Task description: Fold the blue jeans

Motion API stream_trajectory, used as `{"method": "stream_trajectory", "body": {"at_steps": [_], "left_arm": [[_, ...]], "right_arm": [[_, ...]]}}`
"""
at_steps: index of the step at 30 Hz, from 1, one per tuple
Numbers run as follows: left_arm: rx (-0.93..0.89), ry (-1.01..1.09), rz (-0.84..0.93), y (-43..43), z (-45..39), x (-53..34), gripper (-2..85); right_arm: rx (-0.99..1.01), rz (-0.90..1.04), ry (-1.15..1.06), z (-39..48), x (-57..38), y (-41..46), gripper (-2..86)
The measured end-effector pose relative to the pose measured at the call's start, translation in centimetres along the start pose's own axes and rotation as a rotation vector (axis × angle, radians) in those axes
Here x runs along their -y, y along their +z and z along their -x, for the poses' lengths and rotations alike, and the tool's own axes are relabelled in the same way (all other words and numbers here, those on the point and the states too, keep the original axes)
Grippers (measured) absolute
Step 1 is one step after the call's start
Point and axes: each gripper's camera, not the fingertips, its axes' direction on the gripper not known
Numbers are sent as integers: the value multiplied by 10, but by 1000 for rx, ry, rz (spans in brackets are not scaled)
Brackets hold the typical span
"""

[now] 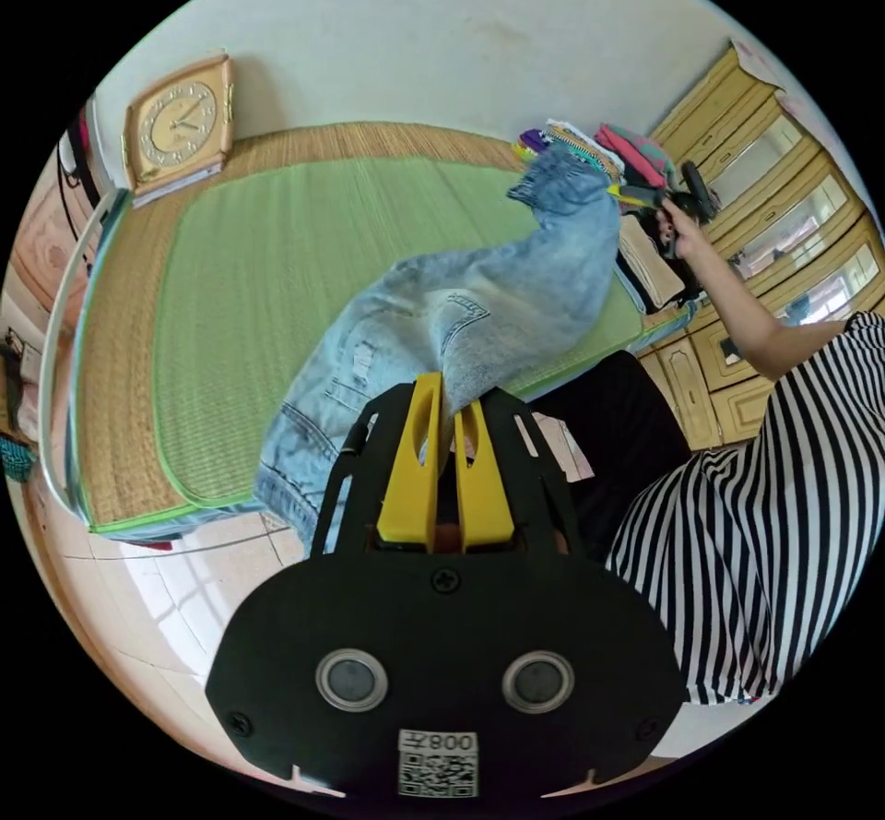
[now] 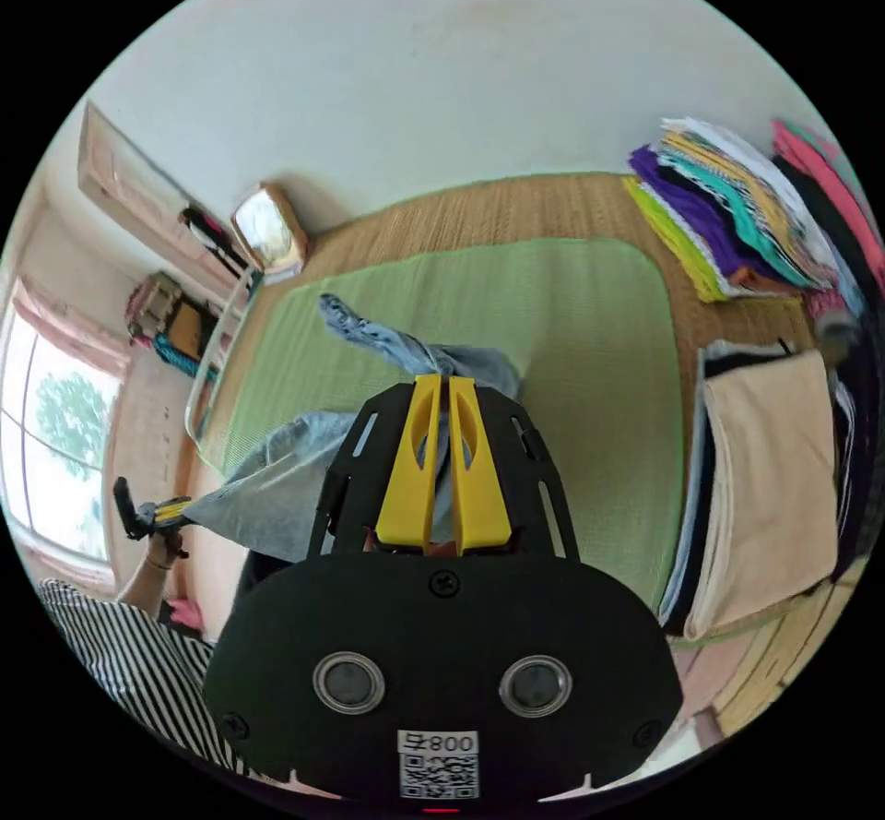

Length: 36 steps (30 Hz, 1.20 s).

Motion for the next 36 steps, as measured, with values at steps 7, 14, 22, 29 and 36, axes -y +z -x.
{"method": "stream_trajectory", "body": {"at_steps": [7, 14, 22, 29, 36], "left_arm": [[-76, -21, 67, 2, 14, -4, 1], [-105, -42, 119, 6, 10, -9, 1], [-102, -76, 128, -7, 11, -12, 1], [-97, -85, 135, -15, 12, -9, 1], [-98, -90, 140, -23, 13, -1, 1]], "right_arm": [[198, 44, 524, -179, -176, -8, 12], [275, 21, 614, -226, -254, -13, 42], [146, 61, 661, -274, -245, 3, 81], [143, 43, 706, -309, -249, 0, 39], [161, 47, 715, -340, -258, -9, 6]]}}
